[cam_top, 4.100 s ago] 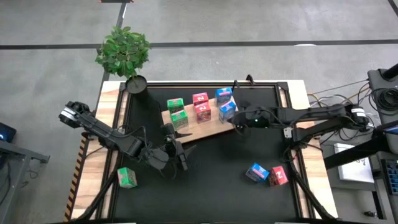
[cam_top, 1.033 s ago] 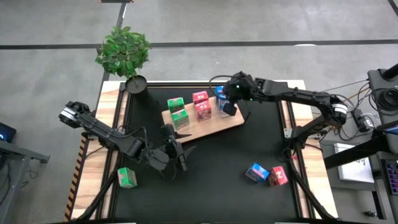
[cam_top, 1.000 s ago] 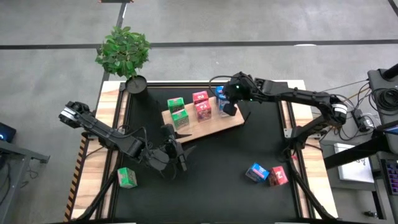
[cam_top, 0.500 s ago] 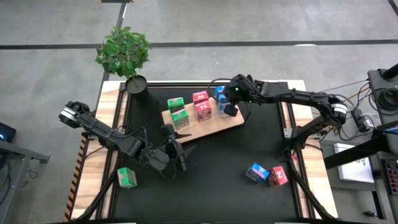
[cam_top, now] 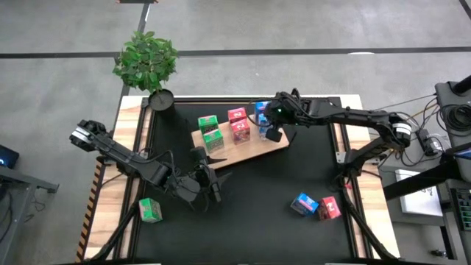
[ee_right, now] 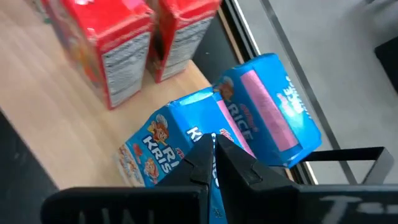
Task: Stack cereal on shelf
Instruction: Align the left blue cereal box with the other blue cereal box on the shelf
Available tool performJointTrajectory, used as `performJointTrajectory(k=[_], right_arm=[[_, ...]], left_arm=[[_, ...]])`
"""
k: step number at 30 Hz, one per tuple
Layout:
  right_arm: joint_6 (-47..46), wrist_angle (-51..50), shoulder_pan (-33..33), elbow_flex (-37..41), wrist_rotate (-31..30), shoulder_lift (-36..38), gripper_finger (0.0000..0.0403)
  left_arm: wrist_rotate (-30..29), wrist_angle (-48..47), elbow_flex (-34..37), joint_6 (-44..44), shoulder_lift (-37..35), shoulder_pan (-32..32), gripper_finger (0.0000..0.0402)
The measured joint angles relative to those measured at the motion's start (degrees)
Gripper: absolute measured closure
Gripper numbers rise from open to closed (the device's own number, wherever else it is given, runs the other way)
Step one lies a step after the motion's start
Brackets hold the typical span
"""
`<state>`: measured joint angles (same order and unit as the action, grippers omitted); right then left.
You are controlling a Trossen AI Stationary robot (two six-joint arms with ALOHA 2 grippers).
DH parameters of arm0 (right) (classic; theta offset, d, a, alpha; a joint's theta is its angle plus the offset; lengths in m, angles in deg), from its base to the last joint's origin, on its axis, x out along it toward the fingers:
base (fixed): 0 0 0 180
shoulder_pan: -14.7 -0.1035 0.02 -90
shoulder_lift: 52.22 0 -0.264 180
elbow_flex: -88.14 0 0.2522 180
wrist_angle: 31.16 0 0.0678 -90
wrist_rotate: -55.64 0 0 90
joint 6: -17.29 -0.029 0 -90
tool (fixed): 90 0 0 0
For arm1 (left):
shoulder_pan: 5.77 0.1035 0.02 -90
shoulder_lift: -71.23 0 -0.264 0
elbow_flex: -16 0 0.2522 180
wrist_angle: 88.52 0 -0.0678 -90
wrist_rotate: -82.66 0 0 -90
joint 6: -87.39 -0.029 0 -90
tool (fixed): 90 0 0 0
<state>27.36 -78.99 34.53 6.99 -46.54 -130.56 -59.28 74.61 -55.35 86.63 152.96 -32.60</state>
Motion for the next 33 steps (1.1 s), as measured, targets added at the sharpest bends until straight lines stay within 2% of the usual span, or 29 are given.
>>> performJointTrajectory(k=[18,25,27,29,33], right_arm=[[-3.0,-2.9,-5.5,-0.4,0.4,2.2,0.039],[3.1,-5.2,-5.6,-3.4,0.6,2.3,0.039],[6.9,-6.7,-5.4,-4.8,2.3,2.3,0.0389],[11.1,-9.4,-4.8,-6.6,6.9,2.3,0.0384],[12.7,-11.5,-2.3,-9.8,13.3,2.3,0.0348]], left_arm=[[0.0,0.0,0.0,0.0,0.0,0.0,0.0178],[0.0,0.0,0.0,0.0,0.0,0.0,0.0178],[0.0,0.0,0.0,0.0,0.0,0.0,0.0178],[0.0,0.0,0.0,0.0,0.0,0.0,0.0178],[0.0,0.0,0.0,-0.2,0.0,0.0,0.0178]])
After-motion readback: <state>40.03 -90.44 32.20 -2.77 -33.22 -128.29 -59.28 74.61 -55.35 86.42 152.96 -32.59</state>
